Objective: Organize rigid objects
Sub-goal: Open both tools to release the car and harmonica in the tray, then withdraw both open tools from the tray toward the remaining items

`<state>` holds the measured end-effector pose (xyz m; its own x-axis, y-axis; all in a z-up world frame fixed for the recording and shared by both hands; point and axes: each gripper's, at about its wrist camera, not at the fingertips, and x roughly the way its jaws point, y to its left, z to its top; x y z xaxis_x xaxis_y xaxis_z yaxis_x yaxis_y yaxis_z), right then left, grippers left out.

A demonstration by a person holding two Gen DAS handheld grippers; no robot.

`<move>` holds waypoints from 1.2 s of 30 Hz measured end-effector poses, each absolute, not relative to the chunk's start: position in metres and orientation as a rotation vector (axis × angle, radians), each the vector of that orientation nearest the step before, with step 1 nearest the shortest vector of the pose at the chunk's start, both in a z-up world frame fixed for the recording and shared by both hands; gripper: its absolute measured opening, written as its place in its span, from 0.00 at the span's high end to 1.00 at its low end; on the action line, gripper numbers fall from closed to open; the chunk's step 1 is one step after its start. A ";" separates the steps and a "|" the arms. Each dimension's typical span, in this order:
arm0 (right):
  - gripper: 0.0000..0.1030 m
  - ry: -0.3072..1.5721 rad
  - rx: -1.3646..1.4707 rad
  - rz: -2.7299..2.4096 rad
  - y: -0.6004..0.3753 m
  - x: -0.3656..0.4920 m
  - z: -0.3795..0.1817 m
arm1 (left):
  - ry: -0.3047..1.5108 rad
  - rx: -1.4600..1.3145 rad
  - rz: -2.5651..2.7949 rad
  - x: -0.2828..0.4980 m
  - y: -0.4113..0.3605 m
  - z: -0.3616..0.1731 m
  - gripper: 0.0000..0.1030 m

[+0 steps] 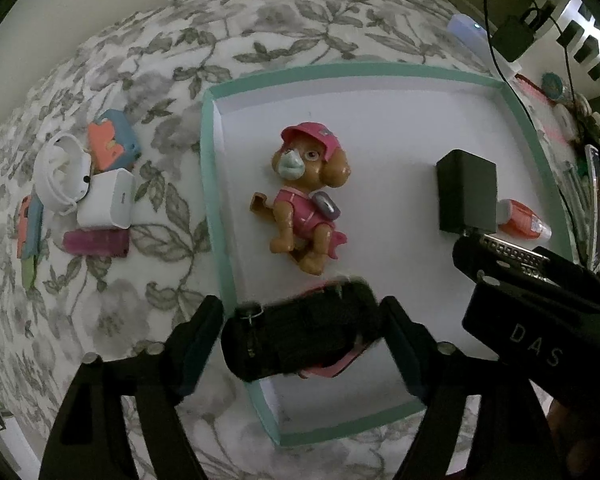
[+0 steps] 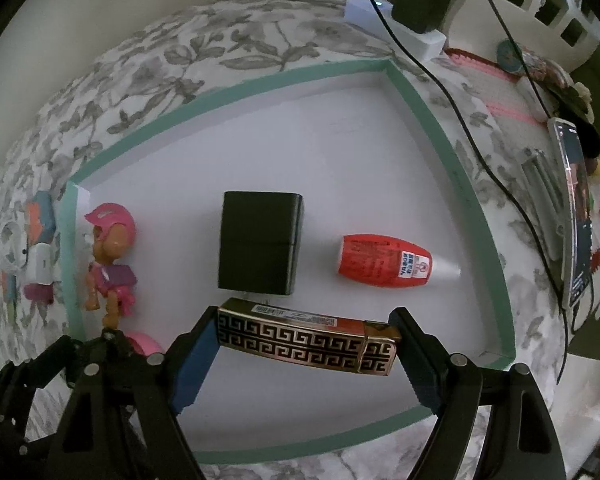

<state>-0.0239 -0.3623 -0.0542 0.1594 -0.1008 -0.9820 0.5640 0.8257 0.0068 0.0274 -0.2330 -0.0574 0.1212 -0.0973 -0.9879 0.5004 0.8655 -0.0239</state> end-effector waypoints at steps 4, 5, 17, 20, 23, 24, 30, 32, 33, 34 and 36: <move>0.16 1.323 0.401 -0.497 -0.362 -0.024 -0.050 | 1.382 0.347 -0.460 0.026 -0.234 -0.055 0.17; 0.15 1.318 0.401 -0.497 -0.362 -0.024 -0.049 | 1.380 0.348 -0.462 0.026 -0.234 -0.054 0.16; 0.00 1.153 0.385 -0.510 -0.362 -0.025 -0.006 | 1.292 0.237 -0.442 0.035 -0.212 -0.023 0.06; 0.00 1.116 0.387 -0.516 -0.363 -0.026 0.003 | 1.266 0.197 -0.387 0.043 -0.197 -0.019 0.04; 0.00 1.103 0.389 -0.522 -0.361 -0.025 0.006 | 1.248 0.157 -0.344 0.050 -0.182 -0.015 0.04; 0.00 1.101 0.392 -0.522 -0.360 -0.025 0.006 | 1.238 0.149 -0.326 0.053 -0.177 -0.014 0.04; 0.00 1.093 0.400 -0.527 -0.361 -0.025 0.006 | 1.208 0.069 -0.236 0.071 -0.149 -0.006 0.04; 0.00 1.096 0.395 -0.526 -0.361 -0.024 0.006 | 1.197 0.045 -0.205 0.076 -0.138 -0.003 0.04; 0.00 1.098 0.392 -0.523 -0.360 -0.024 0.006 | 1.189 0.035 -0.188 0.078 -0.132 -0.001 0.04; 0.00 1.101 0.387 -0.519 -0.359 -0.023 0.005 | 1.178 0.021 -0.167 0.081 -0.124 0.002 0.04; 0.00 1.105 0.377 -0.509 -0.355 -0.021 0.005 | 1.165 0.001 -0.139 0.085 -0.112 0.006 0.04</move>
<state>-0.0214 -0.3555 0.0046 0.3552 -0.2005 -0.9130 0.5635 0.8252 0.0380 0.0851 -0.1120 0.0063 0.3874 -0.1084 -0.9155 0.1098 0.9914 -0.0709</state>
